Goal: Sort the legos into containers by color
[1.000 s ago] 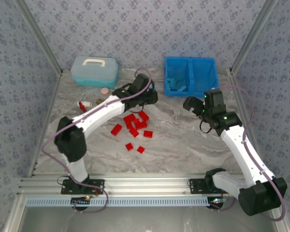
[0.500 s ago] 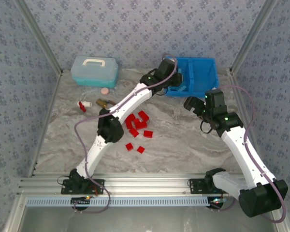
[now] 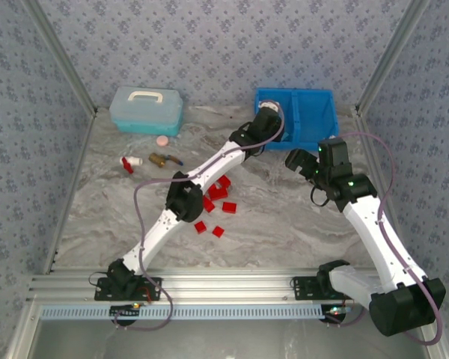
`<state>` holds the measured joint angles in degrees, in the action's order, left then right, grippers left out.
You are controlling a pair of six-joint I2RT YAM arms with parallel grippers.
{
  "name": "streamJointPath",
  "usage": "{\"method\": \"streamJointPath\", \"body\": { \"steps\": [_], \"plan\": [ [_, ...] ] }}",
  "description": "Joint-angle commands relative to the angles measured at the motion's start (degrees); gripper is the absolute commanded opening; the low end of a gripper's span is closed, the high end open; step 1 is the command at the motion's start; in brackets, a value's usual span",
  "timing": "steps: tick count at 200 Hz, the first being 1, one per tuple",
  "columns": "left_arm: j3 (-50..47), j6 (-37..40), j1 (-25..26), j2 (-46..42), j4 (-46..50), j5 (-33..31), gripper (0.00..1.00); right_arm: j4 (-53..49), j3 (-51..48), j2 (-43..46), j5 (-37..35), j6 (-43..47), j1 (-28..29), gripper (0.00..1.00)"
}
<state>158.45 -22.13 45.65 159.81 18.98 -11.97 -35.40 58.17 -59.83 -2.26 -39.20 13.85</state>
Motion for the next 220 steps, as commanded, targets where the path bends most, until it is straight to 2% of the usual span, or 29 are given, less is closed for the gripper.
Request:
{"method": "streamJointPath", "body": {
  "steps": [1, 40, 66, 103, 125, 142, 163, 183, 200, 220],
  "plan": [
    [3.3, 2.5, -0.3, 1.1, -6.9, -3.1, 0.46, -0.7, -0.2, 1.3, -0.4, 0.8, -0.5, 1.00],
    [3.4, 3.2, -1.1, -0.8, -8.2, -4.2, 0.64, 0.1, -0.8, 1.0, 0.4, 0.6, -1.0, 1.00],
    [3.4, 3.0, -1.2, -4.1, -5.6, -4.0, 0.67, 0.4, -0.3, 0.5, 0.5, 0.9, -1.2, 1.00],
    [3.1, 1.1, -1.3, -13.5, 8.1, 0.5, 0.74, 0.0, -0.2, -0.3, 0.1, 1.7, -1.4, 1.00],
    [-0.2, 1.9, -1.7, -21.8, 17.7, 4.0, 0.79, 2.8, -0.8, -0.8, 3.7, 6.1, -0.9, 1.00],
    [-8.1, 2.8, -2.3, -30.3, 23.3, 6.7, 0.81, 6.4, -1.7, -1.1, 7.7, 12.6, 0.9, 1.00],
    [-24.5, 5.5, -2.9, -43.3, 24.8, 9.1, 0.86, 7.3, -0.3, -2.9, 8.4, 22.9, 5.7, 1.00],
    [-37.8, 7.5, -3.5, -54.4, 27.7, 8.4, 0.93, 7.6, 1.6, -5.5, 5.8, 31.1, 11.2, 1.00],
    [-46.3, 9.0, -3.7, -62.2, 32.6, 7.6, 0.99, 9.9, 1.3, -7.7, 8.5, 39.7, 15.5, 1.00],
    [-59.3, 9.8, -3.8, -71.1, 36.2, 6.3, 0.99, 10.3, 0.1, -10.8, 12.2, 54.0, 20.9, 1.00]
  ]
}}
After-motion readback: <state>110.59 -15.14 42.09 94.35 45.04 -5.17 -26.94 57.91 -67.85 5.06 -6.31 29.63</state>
